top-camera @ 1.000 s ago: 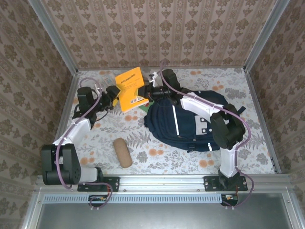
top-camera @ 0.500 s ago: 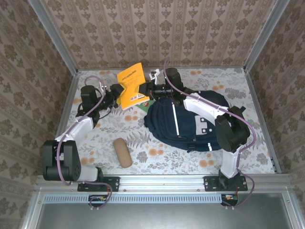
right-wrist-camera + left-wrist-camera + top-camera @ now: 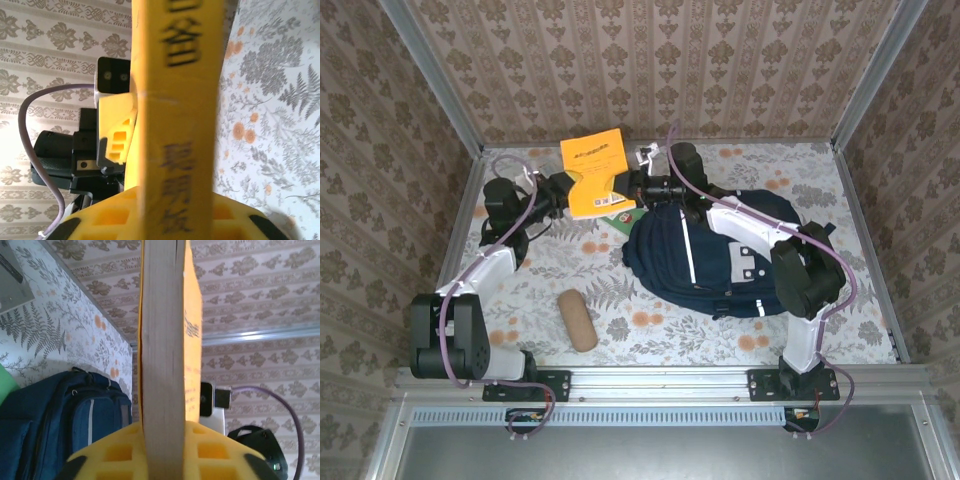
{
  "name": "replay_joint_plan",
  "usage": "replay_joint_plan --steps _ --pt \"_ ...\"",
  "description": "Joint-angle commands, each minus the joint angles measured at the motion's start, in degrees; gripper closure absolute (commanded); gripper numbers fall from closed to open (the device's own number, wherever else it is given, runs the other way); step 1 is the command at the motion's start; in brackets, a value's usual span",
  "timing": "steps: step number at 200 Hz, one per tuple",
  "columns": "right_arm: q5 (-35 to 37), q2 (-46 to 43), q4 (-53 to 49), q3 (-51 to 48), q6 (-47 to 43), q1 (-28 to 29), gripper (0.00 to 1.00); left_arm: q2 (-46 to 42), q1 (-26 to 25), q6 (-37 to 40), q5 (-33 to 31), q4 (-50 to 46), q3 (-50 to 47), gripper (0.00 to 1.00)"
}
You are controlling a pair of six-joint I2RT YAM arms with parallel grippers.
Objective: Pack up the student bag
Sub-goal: Pass the book, then open the student bag at the center of the table.
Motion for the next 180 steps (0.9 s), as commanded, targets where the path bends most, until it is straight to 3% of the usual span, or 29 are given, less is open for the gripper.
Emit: replay_joint_plan --steps 1,33,63,85,134,180 --pt "-0.56 -2.69 -4.43 0.02 -5.78 0.0 0.62 -2.23 -0.28 0.54 1.43 1.78 0.66 1.0" --pt "7.61 -7.16 -23.55 -0.79 -19.26 -1.24 0.56 -5.61 0.74 7.98 1.01 -8.7 2.13 1.0" --pt "26.16 -10.36 -45.82 1.14 -33.68 -1.09 0.54 -8.12 1.27 17.18 0.11 -22.07 5.01 1.0" --pt "37.85 -11.31 -56.18 1.51 -39.49 -0.74 0.51 -8.69 1.3 19.54 0.2 -24.59 5.55 1.0" --pt "52.11 -10.75 -63.21 -0.18 -42.74 1.83 0.5 -8.3 1.3 20.8 -0.18 -25.51 4.62 1.0" --pt "54.1 -6.28 -63.91 1.29 -42.91 5.32 0.5 -8.23 1.16 20.7 -0.41 -25.68 4.36 1.0"
